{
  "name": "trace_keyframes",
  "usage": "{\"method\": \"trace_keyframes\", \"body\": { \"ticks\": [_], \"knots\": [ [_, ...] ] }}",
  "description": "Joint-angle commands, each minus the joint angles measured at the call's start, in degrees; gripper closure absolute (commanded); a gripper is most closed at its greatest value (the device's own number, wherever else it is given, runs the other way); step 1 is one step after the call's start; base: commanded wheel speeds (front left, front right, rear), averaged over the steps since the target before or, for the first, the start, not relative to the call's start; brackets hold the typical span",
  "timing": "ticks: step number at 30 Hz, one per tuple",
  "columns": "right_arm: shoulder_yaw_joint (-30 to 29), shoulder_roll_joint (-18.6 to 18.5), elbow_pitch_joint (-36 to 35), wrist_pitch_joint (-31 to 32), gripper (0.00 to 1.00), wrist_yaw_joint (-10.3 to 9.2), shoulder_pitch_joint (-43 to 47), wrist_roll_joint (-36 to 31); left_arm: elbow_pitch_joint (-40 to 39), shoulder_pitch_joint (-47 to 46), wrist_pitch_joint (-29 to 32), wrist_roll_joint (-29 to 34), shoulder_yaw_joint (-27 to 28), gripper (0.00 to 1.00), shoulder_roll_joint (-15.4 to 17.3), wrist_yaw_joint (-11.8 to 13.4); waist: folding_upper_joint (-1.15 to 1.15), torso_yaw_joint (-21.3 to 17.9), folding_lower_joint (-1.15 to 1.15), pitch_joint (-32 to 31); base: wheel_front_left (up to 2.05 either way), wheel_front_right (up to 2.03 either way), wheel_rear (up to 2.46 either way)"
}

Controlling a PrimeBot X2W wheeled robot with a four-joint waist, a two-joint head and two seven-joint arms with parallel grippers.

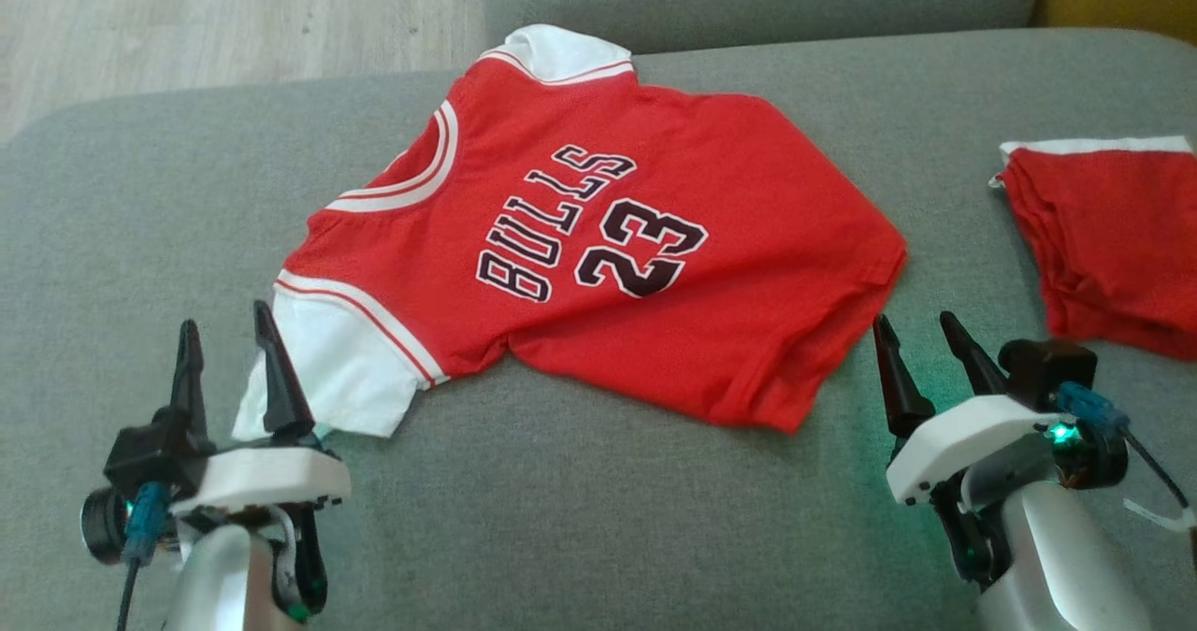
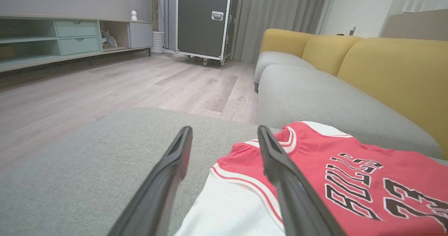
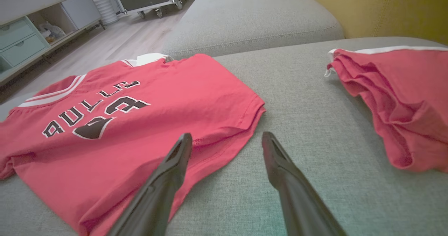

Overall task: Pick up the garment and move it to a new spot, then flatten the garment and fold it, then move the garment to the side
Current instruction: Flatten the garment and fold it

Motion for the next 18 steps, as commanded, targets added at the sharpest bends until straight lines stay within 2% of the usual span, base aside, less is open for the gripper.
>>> {"method": "trace_keyframes", "body": {
  "ticks": [1,6,11,15,18],
  "knots": [
    [1.5,-0.1,-1.6,-0.8,0.00,-0.04,-0.9,0.8,-2.7,-2.2,-0.3,-0.1,1.8,0.00,0.6,0.2,0.00,0.4,0.00,-0.6,0.00,0.00,0.00],
    [1.2,-0.1,-2.1,-2.7,0.00,-0.04,-0.8,1.8,-8.4,-0.5,-0.3,-0.5,-0.4,0.00,0.6,-2.4,0.00,1.9,0.00,-1.9,0.00,0.00,0.00],
    [1.2,-0.1,-2.1,-4.1,0.00,-0.04,-0.8,2.3,-13.8,2.2,-0.3,-1.9,-2.1,0.00,0.6,-3.4,0.00,3.4,0.00,-2.8,0.00,0.00,0.00],
    [1.9,-0.1,-1.3,-3.7,0.00,-0.04,-2.6,-0.7,-16.1,3.9,-0.3,-2.9,-4.0,0.00,0.5,-3.7,0.00,4.4,0.00,-2.3,0.00,0.00,0.00],
    [0.0,-0.7,0.5,-2.2,0.00,-0.04,-5.9,-3.7,-16.3,4.0,-0.3,-3.2,-5.5,0.00,0.5,-4.0,0.00,5.6,0.00,-1.4,0.00,0.00,0.00]
  ]
}}
